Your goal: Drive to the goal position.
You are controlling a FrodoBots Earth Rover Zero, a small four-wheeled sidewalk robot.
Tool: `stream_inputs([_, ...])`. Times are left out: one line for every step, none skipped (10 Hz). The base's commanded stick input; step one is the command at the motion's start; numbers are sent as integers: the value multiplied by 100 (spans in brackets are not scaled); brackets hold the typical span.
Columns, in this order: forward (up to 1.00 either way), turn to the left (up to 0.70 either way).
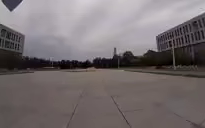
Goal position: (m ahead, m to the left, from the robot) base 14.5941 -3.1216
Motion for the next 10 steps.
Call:
stream_inputs([70, 0])
stream_inputs([70, 0])
stream_inputs([70, 0])
stream_inputs([70, 0])
stream_inputs([70, 0])
stream_inputs([70, 0])
stream_inputs([70, 0])
stream_inputs([70, 0])
stream_inputs([70, 0])
stream_inputs([70, -11])
